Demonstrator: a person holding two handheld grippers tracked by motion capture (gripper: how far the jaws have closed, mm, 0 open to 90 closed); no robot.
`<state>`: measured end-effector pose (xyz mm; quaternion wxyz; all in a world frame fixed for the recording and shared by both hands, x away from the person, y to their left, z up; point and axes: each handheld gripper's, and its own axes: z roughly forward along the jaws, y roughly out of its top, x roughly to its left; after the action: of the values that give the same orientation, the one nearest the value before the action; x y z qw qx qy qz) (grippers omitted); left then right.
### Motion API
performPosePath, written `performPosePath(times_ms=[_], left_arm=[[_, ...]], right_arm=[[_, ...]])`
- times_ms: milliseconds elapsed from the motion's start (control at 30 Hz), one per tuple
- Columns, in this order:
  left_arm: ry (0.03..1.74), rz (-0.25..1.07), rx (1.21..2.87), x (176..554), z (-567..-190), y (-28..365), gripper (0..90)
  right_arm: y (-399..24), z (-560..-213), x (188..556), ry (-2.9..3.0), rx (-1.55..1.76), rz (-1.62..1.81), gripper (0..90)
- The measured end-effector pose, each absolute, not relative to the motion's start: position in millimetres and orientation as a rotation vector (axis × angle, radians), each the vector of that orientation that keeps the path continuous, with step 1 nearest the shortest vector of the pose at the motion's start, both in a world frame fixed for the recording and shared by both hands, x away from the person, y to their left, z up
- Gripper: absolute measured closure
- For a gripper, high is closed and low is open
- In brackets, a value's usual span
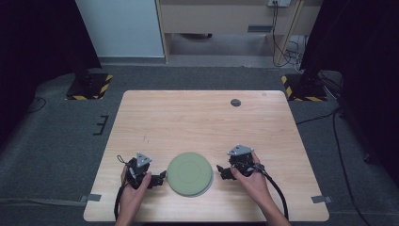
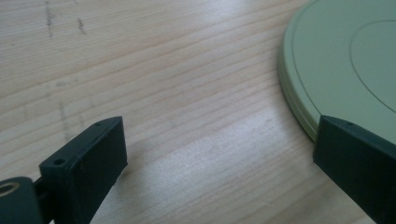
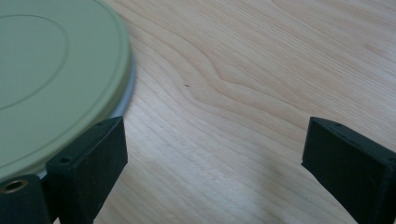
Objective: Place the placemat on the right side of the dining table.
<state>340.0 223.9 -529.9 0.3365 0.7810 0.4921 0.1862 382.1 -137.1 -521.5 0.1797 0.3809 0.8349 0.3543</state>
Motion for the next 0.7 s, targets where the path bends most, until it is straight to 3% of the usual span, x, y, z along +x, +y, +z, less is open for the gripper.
performPosePath(times_ms=[700], left_arm=[[1.158,0.444,2.103,324.1,-523.2,213.3,3.1]], right_arm=[[-117.8,-524.7,367.3,2.515,0.931,0.986,11.3]])
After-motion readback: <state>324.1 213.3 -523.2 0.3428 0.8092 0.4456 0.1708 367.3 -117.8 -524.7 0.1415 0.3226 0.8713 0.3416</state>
